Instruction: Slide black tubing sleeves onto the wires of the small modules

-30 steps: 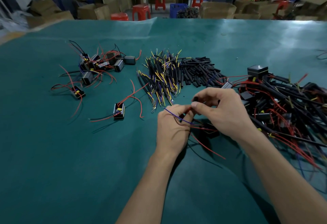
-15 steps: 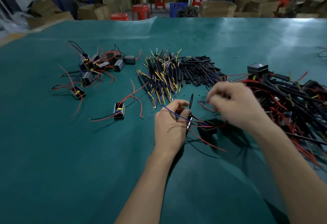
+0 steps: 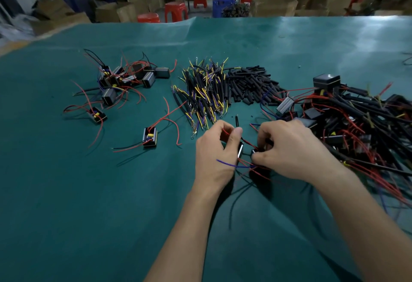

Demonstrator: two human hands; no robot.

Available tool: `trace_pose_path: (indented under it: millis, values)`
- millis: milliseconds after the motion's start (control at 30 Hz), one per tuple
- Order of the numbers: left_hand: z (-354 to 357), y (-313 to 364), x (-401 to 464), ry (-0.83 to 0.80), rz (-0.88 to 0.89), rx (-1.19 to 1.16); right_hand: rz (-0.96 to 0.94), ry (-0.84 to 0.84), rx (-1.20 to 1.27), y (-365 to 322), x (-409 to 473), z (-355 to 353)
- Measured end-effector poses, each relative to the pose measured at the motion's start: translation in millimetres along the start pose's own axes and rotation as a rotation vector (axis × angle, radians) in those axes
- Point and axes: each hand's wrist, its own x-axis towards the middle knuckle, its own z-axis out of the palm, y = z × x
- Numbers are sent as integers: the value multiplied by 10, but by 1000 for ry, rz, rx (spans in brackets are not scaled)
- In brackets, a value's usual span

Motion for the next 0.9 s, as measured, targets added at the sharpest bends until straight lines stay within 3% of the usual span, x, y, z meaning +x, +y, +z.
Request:
trace_pose_path:
  millis: [233,633,767,900]
  values:
    - [0,16,-5,6,-18,-9,-3,217,139,39,18,161]
    - [-3,44,-7,0,-6,-47,55,306,155,8,21,249]
    - [-45,127,4,-29,-161,-271,82,299,222,31,40,233]
    - [-111,184,14,-178,-289,-455,78,273,259,46,47,220]
